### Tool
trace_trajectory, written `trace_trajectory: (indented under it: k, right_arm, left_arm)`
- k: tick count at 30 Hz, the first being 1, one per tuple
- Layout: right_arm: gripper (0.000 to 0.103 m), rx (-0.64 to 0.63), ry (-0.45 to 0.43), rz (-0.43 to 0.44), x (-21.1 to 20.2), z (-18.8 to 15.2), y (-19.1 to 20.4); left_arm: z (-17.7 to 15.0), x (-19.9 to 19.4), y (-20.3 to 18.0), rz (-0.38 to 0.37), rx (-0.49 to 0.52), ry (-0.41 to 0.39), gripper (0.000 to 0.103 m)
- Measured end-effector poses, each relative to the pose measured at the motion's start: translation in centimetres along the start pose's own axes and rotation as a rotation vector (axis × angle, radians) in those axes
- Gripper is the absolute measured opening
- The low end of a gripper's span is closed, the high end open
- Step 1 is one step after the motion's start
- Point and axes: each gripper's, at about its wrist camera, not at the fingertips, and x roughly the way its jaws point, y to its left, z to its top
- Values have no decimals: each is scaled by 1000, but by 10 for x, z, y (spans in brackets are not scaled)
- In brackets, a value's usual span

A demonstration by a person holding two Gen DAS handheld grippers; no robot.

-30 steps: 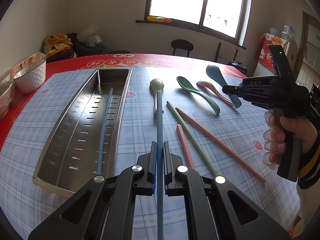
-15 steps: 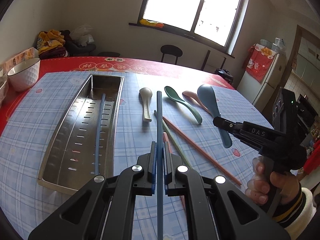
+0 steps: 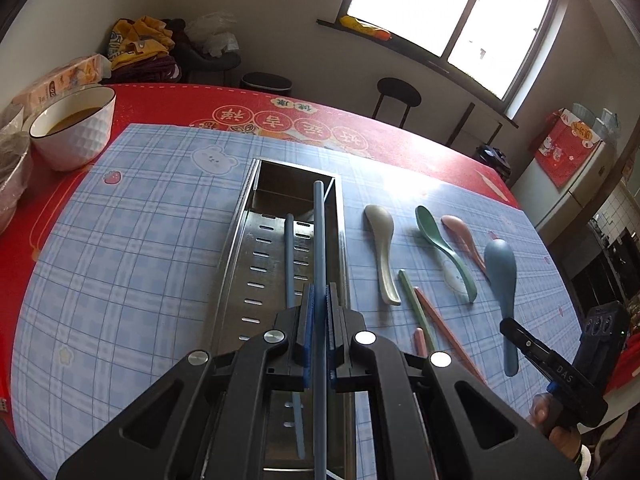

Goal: Organize utensils
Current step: 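Lower the blue chopstick into the tray, open the left gripper while the right holds the spoon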

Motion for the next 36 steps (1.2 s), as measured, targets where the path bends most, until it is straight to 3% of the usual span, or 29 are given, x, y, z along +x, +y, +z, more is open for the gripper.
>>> trace_trajectory:
  k: [6,16,27,33,36]
  right_arm:
    - [7,-14,-1,3,-1,-2,2]
    - [7,-5,7,18,2,-1,0]
    - [7,-7,10,18,3,-1,0]
    - [7,-4,8,21,2,-2,-1]
    - [7,2,10,21,3,-2,-2]
  left_arm:
    - [6,31,5,72,-3,75,6]
    - [3,51,6,162,26,129,6]
    - [2,57,2,164,55,165,8]
    - [0,39,-4,144,104,105,27]
    - [-9,16,-8,137,156,19,48]
